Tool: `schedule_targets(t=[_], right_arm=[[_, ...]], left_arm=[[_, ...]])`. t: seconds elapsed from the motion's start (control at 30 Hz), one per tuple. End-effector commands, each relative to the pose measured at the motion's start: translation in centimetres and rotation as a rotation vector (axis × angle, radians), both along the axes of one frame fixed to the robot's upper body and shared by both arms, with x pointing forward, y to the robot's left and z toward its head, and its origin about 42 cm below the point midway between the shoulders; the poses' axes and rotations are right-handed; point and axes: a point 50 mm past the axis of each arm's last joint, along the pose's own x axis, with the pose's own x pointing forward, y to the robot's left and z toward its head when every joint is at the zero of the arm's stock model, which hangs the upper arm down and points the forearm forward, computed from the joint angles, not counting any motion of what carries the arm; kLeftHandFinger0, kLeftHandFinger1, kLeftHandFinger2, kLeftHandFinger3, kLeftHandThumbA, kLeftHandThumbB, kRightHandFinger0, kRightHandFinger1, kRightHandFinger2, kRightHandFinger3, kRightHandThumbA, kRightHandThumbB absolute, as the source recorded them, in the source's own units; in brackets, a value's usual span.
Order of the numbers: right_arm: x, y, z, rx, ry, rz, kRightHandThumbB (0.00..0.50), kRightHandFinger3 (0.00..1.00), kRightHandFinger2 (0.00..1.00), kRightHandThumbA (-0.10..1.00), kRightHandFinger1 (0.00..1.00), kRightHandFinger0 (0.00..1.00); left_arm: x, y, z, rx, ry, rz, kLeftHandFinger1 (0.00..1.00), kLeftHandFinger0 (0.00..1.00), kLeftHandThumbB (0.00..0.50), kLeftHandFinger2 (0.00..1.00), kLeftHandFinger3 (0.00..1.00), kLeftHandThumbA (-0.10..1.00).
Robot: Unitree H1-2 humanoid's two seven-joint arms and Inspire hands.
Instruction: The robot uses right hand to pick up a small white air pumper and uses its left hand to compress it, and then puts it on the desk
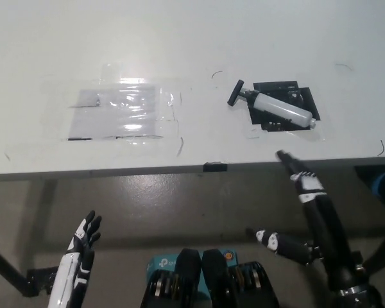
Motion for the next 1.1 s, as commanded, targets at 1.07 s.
schedule_targets(t=[1.07], right_arm=[[-0.5, 2.6, -10.6, 0.360, 0.405, 0.076, 0.224, 1.00, 1.00, 1.00, 1.00, 1.00]], left_arm=[[2.4, 2.5, -1.6, -0.060, 0.017, -0.015, 1.00, 1.00, 0.044, 1.00, 1.00, 1.00]])
